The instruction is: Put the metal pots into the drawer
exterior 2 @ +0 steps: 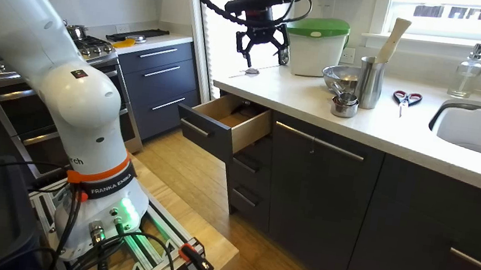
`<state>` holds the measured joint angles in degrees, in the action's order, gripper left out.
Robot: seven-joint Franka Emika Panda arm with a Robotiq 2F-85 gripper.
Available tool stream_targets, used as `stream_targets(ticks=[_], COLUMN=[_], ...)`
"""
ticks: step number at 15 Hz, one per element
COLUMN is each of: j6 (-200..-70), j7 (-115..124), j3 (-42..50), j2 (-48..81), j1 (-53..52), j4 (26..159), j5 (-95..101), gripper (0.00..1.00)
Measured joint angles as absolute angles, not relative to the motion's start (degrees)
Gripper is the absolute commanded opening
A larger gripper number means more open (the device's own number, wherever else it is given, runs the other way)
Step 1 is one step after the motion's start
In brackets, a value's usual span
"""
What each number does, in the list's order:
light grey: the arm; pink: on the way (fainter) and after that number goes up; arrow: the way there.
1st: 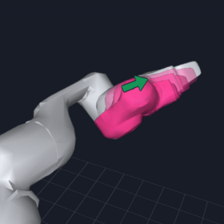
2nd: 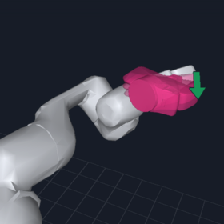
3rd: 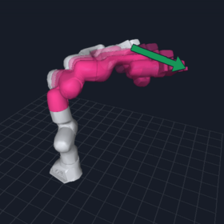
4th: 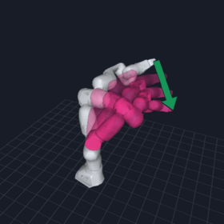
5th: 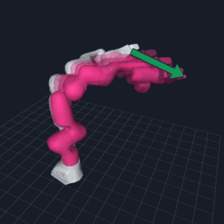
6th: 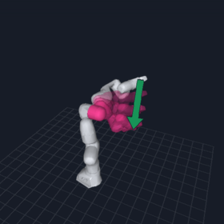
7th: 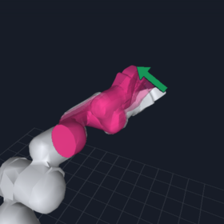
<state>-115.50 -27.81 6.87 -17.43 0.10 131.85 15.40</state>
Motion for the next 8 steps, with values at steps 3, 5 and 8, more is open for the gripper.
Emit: stream_targets(ticks=[3, 5, 8], j6=[-116.14, -116.14, -116.14], j7=[-28.76, -28.80, -28.85], j3=[8.28, 8.25, 8.24], j2=[-14.13, -13.81, -13.82], j1=[0.44, 0.43, 0.43], j4=[130.36, 129.97, 129.68], j5=[15.03, 14.93, 14.87], gripper=[1.00, 1.00, 1.00])
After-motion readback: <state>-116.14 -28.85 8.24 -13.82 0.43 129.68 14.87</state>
